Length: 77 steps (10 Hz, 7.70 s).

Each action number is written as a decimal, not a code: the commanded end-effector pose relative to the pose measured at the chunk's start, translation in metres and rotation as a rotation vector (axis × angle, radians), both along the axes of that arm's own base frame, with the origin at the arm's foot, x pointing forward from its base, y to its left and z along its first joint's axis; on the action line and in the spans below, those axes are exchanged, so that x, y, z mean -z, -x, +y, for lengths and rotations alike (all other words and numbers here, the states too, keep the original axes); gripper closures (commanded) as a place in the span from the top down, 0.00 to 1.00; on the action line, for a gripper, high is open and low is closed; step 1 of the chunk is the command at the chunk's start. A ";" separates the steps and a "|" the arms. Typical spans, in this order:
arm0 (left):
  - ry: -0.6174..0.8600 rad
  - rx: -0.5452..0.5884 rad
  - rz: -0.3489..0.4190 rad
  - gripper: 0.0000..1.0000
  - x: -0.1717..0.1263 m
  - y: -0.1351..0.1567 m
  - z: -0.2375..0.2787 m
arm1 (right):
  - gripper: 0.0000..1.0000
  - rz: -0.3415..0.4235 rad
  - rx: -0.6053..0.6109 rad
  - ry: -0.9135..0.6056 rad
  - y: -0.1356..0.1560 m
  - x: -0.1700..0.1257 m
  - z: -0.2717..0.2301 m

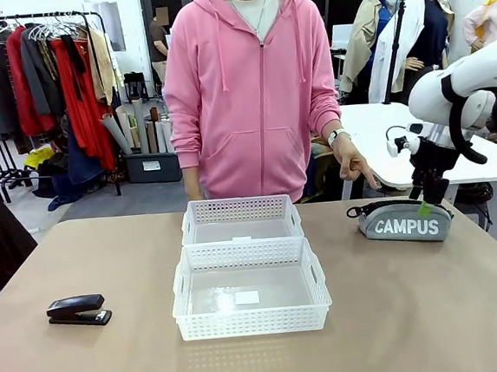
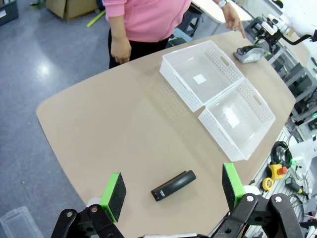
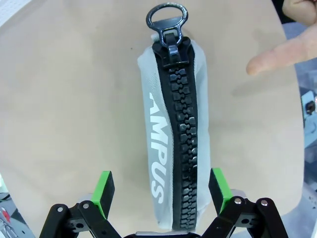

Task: Distribute items into two baskets.
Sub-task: Pick up the Pencil pouch that the person points to, then move the picked Pencil pouch towards the Organizing basket indicated by the person, stopping as directed.

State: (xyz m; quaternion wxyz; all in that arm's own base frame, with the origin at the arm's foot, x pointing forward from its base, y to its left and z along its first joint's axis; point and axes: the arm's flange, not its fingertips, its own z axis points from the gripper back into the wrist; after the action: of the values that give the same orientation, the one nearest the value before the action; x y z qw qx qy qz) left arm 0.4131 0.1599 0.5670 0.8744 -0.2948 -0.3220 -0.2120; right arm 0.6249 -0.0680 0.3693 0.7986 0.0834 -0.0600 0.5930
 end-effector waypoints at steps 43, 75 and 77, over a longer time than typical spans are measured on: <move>0.008 -0.001 -0.009 1.00 -0.001 0.000 0.000 | 0.00 0.080 0.000 -0.080 -0.004 -0.023 0.019; 0.008 -0.001 -0.009 1.00 -0.001 0.000 0.000 | 0.00 0.029 0.061 -0.033 0.141 -0.183 0.073; 0.008 -0.001 -0.009 1.00 -0.001 0.000 0.000 | 0.00 0.029 0.061 -0.033 0.141 -0.183 0.073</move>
State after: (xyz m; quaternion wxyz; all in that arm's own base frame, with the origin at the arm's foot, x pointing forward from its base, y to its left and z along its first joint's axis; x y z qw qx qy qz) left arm 0.4132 0.1599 0.5668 0.8745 -0.2948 -0.3218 -0.2118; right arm 0.4851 0.0042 0.5479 0.8142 0.1053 -0.0575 0.5680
